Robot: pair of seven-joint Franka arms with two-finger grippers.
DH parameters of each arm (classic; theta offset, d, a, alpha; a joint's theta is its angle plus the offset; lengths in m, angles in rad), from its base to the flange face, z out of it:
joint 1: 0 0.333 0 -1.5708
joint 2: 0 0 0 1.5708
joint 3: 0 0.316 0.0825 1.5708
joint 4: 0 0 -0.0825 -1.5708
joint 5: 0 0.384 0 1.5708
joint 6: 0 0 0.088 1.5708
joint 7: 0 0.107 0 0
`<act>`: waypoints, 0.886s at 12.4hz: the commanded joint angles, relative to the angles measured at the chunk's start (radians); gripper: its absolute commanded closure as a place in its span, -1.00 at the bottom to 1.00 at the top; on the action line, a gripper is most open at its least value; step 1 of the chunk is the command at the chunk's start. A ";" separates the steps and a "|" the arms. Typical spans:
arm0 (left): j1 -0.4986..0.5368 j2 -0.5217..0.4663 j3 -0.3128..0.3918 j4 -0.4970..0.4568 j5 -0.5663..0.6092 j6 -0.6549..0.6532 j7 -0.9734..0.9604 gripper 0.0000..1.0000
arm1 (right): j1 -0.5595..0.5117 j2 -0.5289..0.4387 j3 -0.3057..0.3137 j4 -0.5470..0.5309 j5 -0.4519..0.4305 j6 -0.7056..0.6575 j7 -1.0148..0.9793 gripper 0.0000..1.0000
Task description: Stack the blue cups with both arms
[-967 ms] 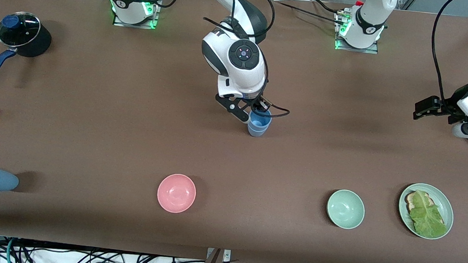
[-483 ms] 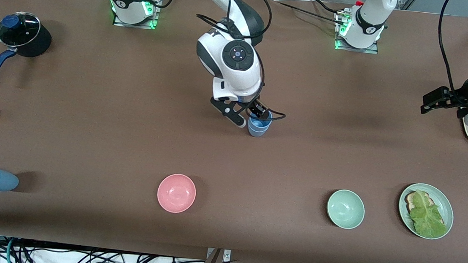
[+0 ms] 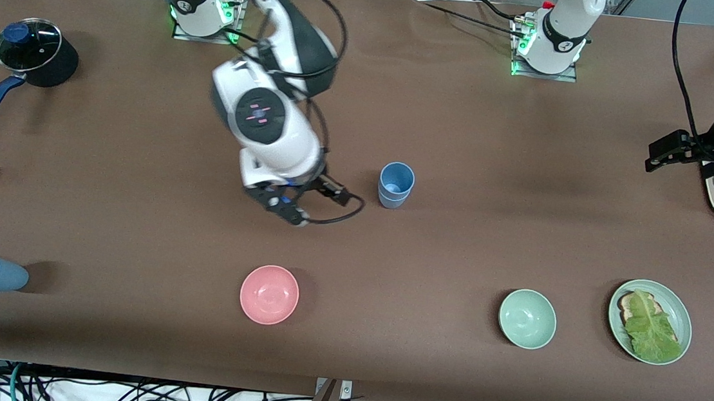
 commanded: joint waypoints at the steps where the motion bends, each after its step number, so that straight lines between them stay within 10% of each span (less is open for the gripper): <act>1: 0.000 0.015 0.006 0.031 -0.012 -0.020 0.014 -1.00 | -0.087 -0.097 0.008 -0.018 0.064 -0.100 -0.185 -1.00; 11: 0.008 0.021 0.006 0.034 -0.018 0.001 0.015 -1.00 | -0.335 -0.625 -0.098 -0.457 0.002 -0.269 -0.723 -1.00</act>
